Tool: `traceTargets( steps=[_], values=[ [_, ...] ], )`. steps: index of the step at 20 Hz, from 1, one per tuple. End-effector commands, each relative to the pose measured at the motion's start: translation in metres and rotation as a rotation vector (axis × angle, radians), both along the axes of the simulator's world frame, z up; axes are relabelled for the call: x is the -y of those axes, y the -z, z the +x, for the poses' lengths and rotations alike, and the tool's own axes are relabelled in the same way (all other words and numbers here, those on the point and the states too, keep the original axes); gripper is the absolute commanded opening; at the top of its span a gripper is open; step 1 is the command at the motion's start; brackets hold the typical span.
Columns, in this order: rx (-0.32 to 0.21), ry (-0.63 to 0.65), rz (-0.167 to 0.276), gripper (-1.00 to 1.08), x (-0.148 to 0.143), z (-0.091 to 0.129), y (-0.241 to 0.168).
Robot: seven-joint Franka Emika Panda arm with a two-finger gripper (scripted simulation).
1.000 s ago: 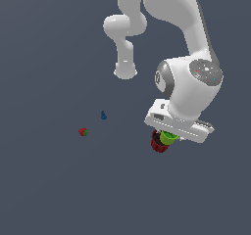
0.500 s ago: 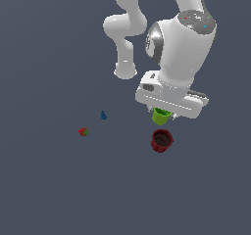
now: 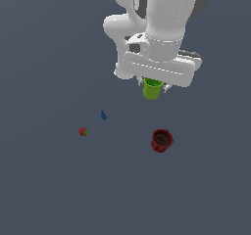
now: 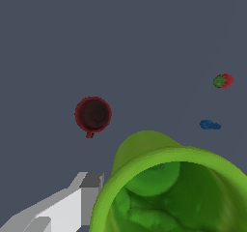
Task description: Pick up a designated object from a clutter of objects.
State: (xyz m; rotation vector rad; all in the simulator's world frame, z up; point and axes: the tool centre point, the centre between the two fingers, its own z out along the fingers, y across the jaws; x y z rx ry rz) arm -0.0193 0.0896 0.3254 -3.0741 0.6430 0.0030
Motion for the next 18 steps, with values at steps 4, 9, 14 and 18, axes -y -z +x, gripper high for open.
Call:
traceTargets(
  steps=[4,9,14,18],
  values=[
    [0.001,0.0,0.001,-1.0,0.021,-0.025,-0.046],
    [0.001,0.0,0.001,-1.0,0.037,-0.042,-0.079],
    [0.002,0.0,-0.001,-1.0,0.046,-0.052,-0.101],
    [0.002,0.0,-0.001,-1.0,0.05,-0.055,-0.109]
  ],
)
